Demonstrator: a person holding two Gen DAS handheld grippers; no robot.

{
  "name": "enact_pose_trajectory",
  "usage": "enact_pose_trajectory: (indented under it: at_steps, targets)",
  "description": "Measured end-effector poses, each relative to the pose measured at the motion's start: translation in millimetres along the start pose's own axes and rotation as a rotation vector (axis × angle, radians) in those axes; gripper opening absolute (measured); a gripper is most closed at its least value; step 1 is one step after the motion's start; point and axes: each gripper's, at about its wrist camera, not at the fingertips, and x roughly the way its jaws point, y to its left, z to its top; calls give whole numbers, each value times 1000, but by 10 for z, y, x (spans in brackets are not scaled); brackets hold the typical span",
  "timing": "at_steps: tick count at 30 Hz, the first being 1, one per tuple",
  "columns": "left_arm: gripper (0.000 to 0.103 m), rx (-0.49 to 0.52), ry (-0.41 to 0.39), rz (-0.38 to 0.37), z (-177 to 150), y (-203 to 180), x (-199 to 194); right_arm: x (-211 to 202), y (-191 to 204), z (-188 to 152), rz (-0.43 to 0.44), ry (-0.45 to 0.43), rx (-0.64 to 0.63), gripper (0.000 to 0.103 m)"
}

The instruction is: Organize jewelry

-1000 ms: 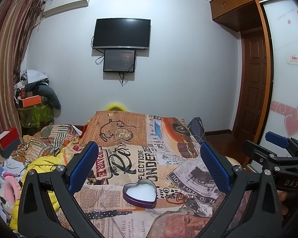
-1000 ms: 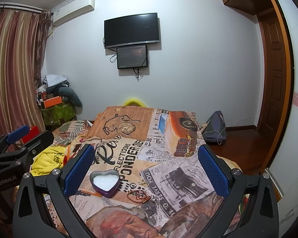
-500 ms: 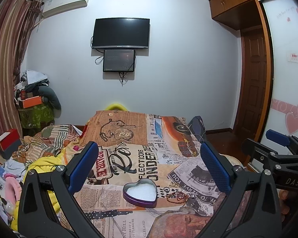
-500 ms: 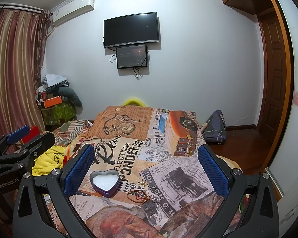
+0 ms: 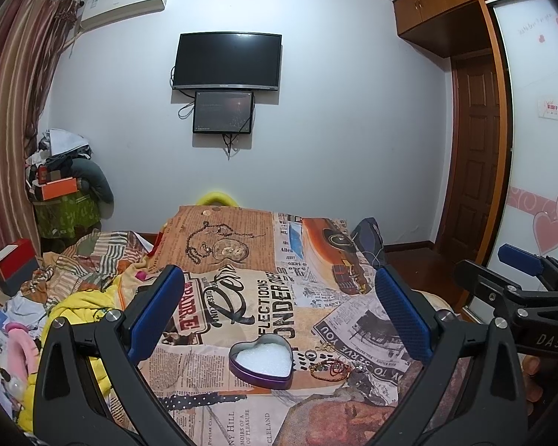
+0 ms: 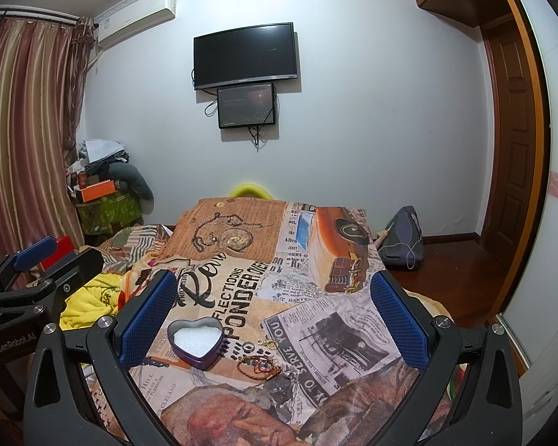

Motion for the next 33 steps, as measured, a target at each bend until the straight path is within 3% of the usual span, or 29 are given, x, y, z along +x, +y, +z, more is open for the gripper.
enact_pose_trajectory:
  at_steps: [17,29,33]
  targets:
    - [103,7,25,-1,-35,-9,105,96,-65,-20,0,35,15,103]
    - [102,-33,210,-49,-397,-53,767,561,-420,-355,-68,204,43,103]
    - [90,-17,305,-40,-626,-92,1029,731,-520,-512,-87,278,39,103]
